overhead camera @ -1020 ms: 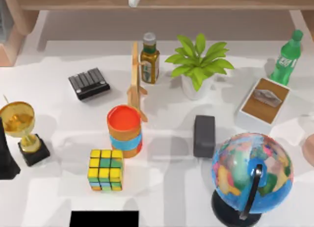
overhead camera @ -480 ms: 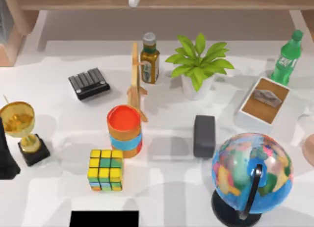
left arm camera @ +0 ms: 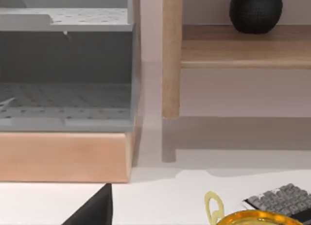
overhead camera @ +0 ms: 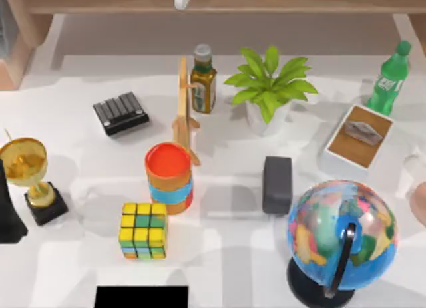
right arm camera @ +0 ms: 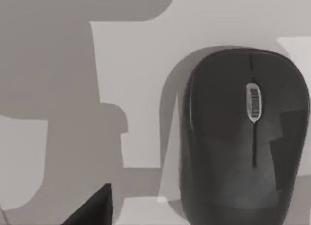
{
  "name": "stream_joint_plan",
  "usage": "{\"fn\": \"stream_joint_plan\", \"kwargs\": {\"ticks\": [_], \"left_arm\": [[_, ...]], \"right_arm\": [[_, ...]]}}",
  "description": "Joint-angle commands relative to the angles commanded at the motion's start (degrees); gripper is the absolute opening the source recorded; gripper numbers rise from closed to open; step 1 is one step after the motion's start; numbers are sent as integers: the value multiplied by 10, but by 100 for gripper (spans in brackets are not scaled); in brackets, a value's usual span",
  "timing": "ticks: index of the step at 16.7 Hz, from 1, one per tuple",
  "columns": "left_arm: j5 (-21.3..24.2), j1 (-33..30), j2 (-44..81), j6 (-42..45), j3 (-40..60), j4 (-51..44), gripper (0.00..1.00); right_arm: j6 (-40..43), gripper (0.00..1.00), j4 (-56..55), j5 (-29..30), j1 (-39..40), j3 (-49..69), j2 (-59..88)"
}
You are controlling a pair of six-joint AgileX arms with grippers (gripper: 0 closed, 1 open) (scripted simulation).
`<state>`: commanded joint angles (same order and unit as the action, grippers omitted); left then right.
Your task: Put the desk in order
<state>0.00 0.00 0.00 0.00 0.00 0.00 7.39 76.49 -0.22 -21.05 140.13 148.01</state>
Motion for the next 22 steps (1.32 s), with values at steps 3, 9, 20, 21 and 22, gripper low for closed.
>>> {"fn": "stream_joint_plan", "kwargs": {"ticks": [3, 9, 20, 21, 22], "left_arm": [[0, 0, 0, 0, 0, 0, 100], [0, 0, 0, 0, 0, 0, 100], [0, 0, 0, 0, 0, 0, 100], [0, 0, 0, 0, 0, 0, 100], [0, 0, 0, 0, 0, 0, 100]], "right_arm": [[2, 100, -18, 0, -1, -22, -2], [-2, 100, -55, 0, 3, -45, 9], [-2, 40, -55, 0, 3, -45, 9], [-2, 32, -55, 0, 3, -45, 9], [-2, 25, -55, 0, 3, -45, 9]]}}
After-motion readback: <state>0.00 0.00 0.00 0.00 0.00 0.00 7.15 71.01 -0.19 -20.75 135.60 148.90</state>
